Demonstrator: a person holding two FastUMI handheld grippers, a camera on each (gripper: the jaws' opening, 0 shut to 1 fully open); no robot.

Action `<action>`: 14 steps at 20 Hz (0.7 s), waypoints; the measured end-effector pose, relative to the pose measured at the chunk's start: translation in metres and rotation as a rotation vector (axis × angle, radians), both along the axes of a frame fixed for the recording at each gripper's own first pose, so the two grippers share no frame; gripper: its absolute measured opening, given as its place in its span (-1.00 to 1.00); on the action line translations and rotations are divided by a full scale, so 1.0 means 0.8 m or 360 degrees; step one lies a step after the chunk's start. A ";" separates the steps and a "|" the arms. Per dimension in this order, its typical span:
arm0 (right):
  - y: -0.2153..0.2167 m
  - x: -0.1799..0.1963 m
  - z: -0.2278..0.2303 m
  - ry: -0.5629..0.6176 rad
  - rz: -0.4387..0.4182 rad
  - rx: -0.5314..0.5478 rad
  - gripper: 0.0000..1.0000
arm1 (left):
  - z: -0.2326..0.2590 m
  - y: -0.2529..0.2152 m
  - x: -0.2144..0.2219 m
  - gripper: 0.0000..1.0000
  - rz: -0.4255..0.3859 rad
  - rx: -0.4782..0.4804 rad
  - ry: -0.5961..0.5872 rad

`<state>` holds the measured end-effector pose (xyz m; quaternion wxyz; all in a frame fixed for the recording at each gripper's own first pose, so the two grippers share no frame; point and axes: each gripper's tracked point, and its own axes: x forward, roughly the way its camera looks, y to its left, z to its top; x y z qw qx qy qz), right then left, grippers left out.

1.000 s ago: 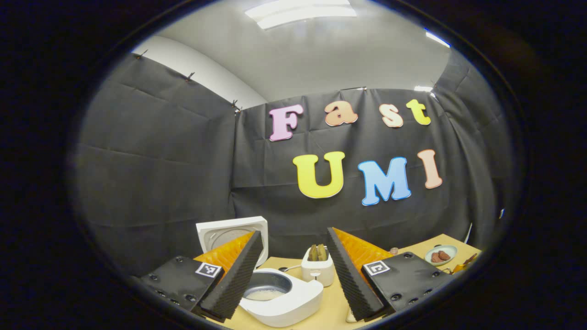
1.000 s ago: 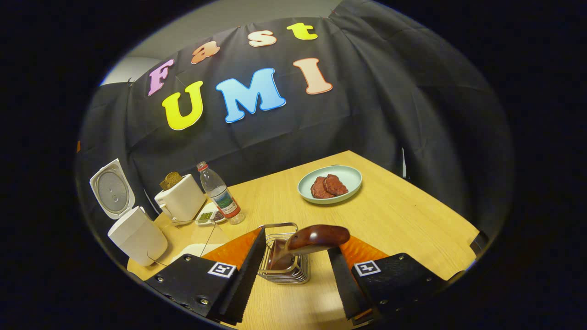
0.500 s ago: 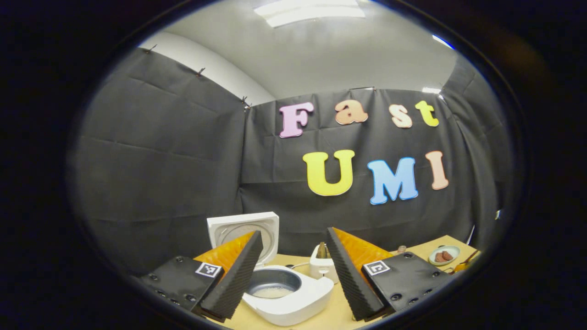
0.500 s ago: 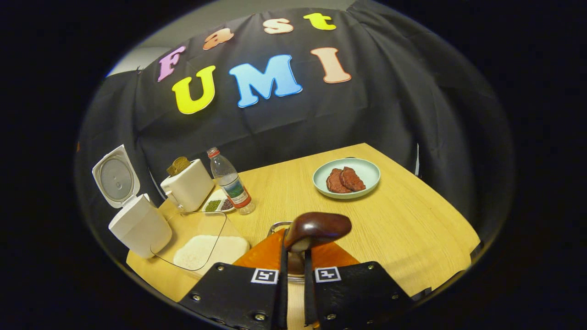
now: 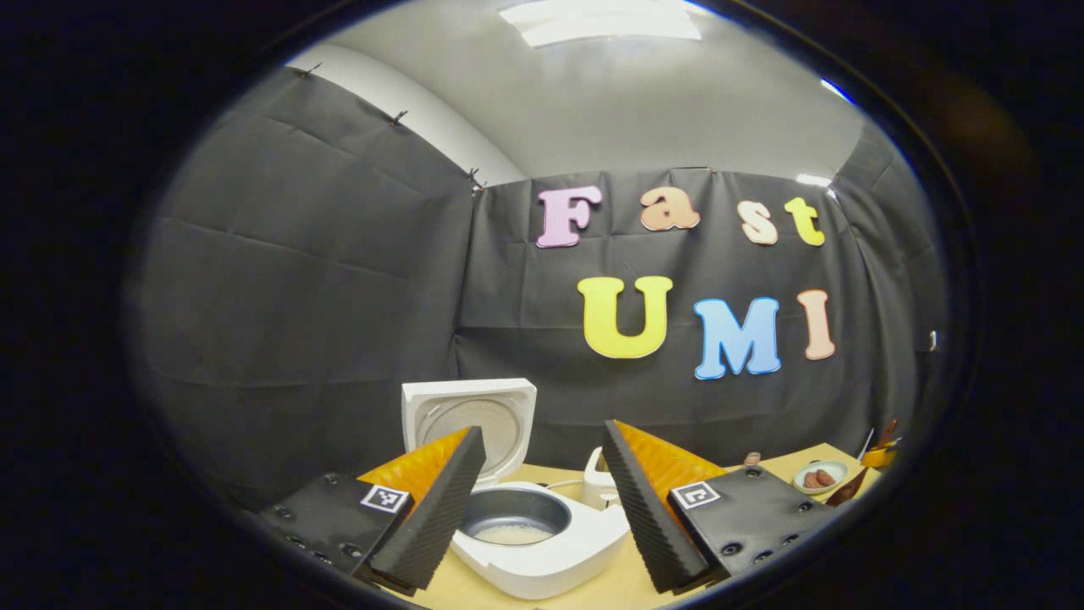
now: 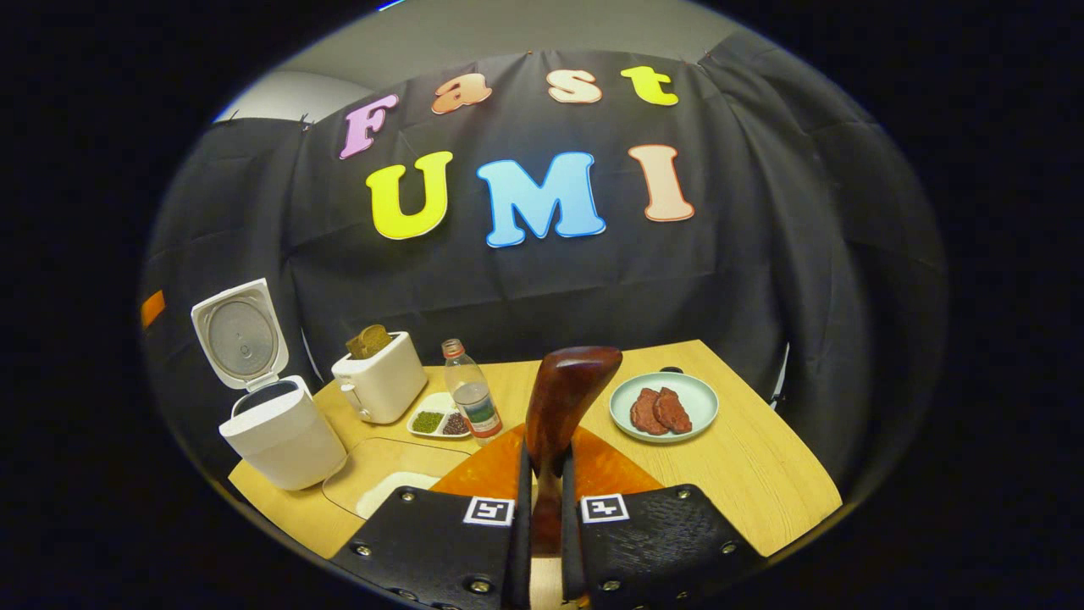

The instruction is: Close the left gripper, press the button to open the rice cooker; take a wooden spoon from the chopstick holder with the right hand, scoop a spoonful of rice and pour it into the rice cooker, then put the wooden spoon back into the chopstick holder.

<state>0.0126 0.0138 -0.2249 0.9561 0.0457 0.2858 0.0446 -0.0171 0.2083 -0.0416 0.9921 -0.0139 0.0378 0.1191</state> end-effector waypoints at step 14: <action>0.161 0.031 -0.016 -0.0023 0.0226 -0.0003 -0.84 | -0.025 0.107 -0.047 0.93 0.0073 -0.0017 0.0067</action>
